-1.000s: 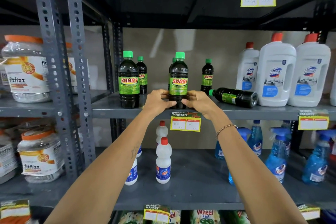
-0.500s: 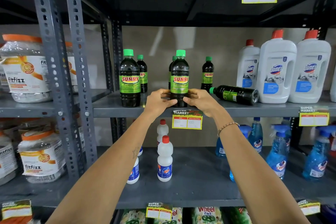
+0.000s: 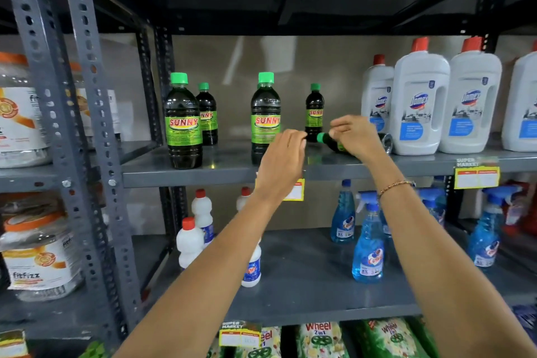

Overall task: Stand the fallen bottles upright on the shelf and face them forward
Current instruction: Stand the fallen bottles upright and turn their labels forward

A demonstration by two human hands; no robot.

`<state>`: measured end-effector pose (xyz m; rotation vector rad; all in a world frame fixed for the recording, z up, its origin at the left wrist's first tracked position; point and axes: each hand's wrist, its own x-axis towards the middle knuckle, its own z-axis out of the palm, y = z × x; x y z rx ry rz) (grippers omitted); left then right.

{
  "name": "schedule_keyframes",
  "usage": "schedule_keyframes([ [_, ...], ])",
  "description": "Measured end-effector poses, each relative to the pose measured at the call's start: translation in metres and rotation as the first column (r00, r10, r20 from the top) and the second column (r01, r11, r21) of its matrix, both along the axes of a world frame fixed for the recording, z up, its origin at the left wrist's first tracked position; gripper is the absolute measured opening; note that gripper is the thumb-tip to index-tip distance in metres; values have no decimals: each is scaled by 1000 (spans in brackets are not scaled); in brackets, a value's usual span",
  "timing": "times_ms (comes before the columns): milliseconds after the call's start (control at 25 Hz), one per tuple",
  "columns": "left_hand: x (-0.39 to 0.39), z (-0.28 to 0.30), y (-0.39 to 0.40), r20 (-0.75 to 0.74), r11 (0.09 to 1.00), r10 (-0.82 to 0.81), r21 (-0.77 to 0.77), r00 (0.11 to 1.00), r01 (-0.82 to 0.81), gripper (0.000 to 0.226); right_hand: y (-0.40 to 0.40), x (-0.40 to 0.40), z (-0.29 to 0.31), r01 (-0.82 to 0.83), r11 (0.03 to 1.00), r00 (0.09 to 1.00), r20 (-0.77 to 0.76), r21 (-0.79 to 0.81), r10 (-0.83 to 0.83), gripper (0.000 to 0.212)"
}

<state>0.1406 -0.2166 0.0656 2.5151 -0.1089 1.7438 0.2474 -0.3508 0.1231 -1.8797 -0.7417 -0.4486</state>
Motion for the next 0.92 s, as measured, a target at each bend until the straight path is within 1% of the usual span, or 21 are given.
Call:
schedule_keyframes([
  [80, 24, -11, -19, 9, 983, 142, 117, 990, -142, 23, -18, 24, 11, 101, 992, 992, 81, -74, -95, 25],
  [160, 44, -26, -32, -35, 956, 248, 173, 968, -239, 29, -30, 47, 17, 204, 948, 973, 160, -246, -168, 33],
  [200, 53, -34, -36, -58, 942, 293, 187, 954, -278, 34, -34, 57, 18, 249, 899, 962, 200, -359, -187, 42],
  [280, 64, -47, -43, -100, 917, 371, 193, 923, -348, 39, -37, 75, 20, 306, 770, 947, 264, -559, -185, 57],
  [320, 68, -51, -45, -113, 905, 403, 196, 908, -377, 40, -37, 82, 21, 299, 713, 950, 265, -634, -164, 61],
  [400, 73, -57, -44, -103, 876, 458, 218, 883, -430, 41, -34, 91, 27, 226, 644, 973, 207, -731, -106, 63],
  [480, 74, -60, -41, -104, 867, 480, 206, 871, -453, 42, -29, 92, 30, 168, 588, 985, 158, -791, -69, 60],
  [560, 77, -61, -43, -94, 856, 500, 200, 861, -476, 43, -26, 94, 29, 153, 556, 987, 149, -817, -53, 53],
  [600, 78, -61, -45, -92, 854, 507, 192, 857, -484, 43, -24, 97, 29, 146, 563, 988, 144, -813, -49, 51],
  [680, 78, -61, -44, -79, 848, 515, 195, 854, -493, 43, -20, 98, 26, 123, 633, 992, 110, -765, -60, 53],
  [840, 79, -64, -47, -44, 848, 513, 178, 857, -499, 39, -24, 98, 18, 185, 788, 982, 142, -586, -126, 55],
  [920, 79, -66, -49, -46, 845, 523, 157, 851, -511, 39, -24, 97, 10, 205, 867, 977, 144, -455, -155, 56],
])
